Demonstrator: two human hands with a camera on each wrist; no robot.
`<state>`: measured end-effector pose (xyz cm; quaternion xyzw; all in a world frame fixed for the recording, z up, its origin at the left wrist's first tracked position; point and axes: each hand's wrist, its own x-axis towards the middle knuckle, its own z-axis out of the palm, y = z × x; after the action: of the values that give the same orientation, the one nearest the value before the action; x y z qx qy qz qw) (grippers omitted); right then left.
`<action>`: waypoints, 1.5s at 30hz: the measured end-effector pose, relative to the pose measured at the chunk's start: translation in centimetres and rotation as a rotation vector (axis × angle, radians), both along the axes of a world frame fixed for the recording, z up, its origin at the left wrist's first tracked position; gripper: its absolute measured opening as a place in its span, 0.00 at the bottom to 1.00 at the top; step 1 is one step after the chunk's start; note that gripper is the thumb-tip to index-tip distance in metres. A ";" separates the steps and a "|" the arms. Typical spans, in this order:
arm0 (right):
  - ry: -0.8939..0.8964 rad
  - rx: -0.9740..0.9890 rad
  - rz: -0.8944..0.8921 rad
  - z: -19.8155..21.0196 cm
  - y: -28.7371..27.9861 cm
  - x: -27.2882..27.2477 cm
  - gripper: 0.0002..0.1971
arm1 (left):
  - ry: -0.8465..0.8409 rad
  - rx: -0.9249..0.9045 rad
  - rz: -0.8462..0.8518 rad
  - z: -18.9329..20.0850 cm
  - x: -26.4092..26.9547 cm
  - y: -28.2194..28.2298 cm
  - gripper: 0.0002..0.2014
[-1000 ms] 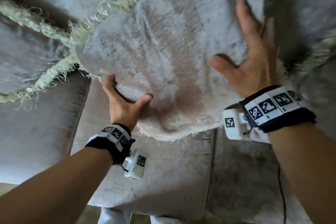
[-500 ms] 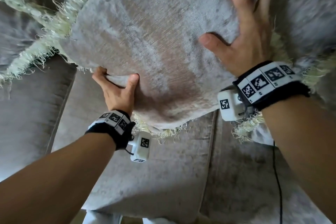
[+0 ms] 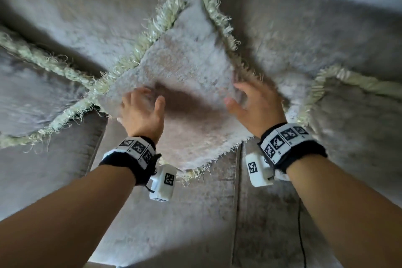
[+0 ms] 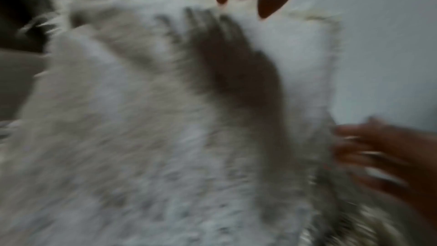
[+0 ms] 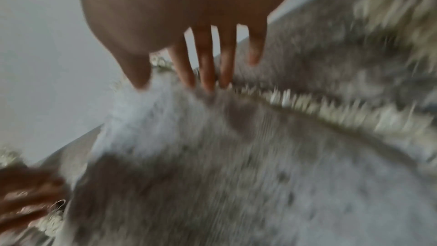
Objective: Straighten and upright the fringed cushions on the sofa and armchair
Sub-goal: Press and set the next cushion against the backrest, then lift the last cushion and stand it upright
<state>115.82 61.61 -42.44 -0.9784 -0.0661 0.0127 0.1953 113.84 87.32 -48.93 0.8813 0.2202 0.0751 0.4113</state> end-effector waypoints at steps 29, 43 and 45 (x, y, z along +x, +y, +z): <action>0.359 -0.259 -0.380 23.9 -20.3 -32.6 0.33 | 0.102 0.641 -1.302 30.0 -19.3 -24.5 0.21; 0.217 -0.214 -0.219 23.6 -41.8 -33.8 0.33 | 0.157 0.630 -1.154 28.7 -22.3 -43.6 0.25; 0.228 -0.224 -0.194 23.0 -43.9 -33.1 0.34 | 0.176 0.638 -1.148 27.8 -22.2 -45.2 0.25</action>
<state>82.76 17.69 -19.41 -0.9881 0.0528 0.1119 0.0915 91.61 42.14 -21.11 0.9401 -0.2847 -0.1668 0.0854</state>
